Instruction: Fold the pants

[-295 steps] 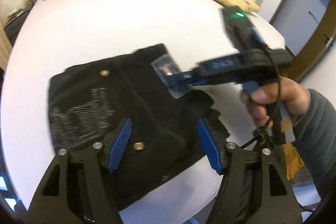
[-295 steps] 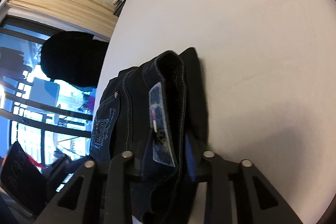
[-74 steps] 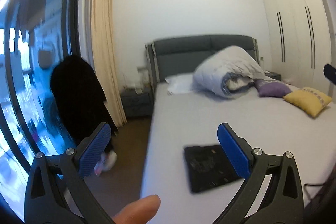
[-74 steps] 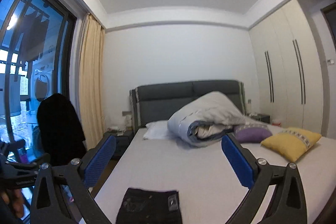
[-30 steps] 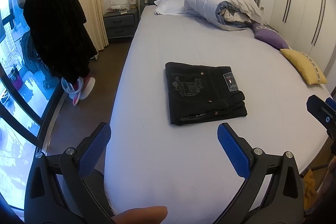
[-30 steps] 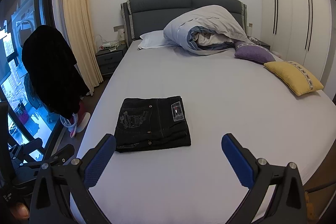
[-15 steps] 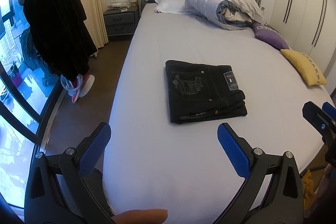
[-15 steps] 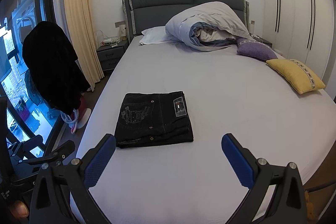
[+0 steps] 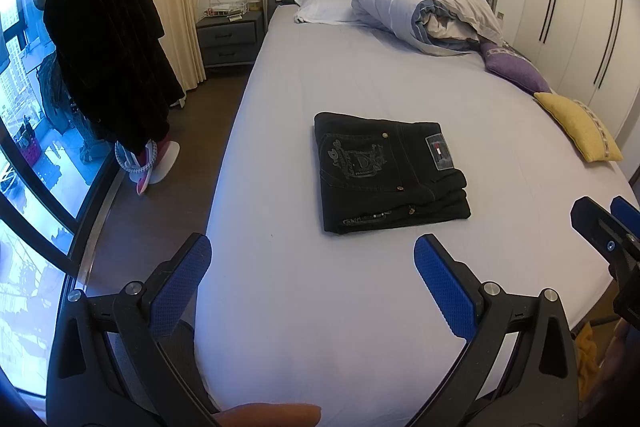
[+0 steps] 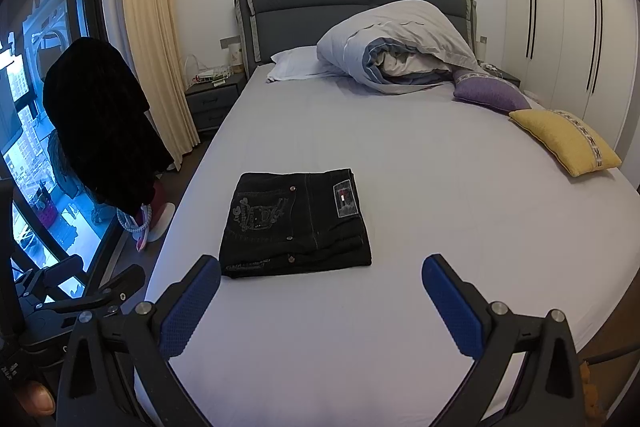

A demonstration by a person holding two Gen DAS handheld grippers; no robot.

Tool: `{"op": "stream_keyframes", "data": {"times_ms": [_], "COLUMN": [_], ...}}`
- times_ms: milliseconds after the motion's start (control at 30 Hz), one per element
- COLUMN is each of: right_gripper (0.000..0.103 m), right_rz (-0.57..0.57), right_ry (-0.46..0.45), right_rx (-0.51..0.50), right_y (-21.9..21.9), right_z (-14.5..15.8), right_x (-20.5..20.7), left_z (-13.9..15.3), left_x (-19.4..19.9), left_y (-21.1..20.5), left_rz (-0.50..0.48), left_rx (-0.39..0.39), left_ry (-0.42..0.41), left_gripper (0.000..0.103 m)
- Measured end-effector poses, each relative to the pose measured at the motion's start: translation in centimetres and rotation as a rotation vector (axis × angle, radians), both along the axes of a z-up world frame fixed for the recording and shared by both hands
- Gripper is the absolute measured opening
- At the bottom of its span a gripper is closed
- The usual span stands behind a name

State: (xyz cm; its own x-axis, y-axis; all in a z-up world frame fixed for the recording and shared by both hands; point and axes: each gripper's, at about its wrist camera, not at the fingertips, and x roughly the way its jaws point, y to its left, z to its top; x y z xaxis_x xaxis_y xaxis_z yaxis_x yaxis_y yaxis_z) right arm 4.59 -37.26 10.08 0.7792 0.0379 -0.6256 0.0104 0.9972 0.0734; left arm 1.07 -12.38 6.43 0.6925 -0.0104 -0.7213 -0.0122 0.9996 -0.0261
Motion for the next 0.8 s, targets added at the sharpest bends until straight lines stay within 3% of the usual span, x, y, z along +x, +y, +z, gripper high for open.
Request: {"op": "stream_keyframes", "data": {"times_ms": [800], "right_gripper": [0.103], "right_rz": [0.014], "right_ry": [0.018], "right_rx": [0.002], "right_y": [0.18], "right_z": [-1.06], "right_x": [0.03], "left_z": [-0.93], "left_x": [-0.35], "left_y": [-0.25], "left_rz": [0.004], "left_rx": [-0.001], "left_ry": [0.009], "left_gripper": [0.103]}}
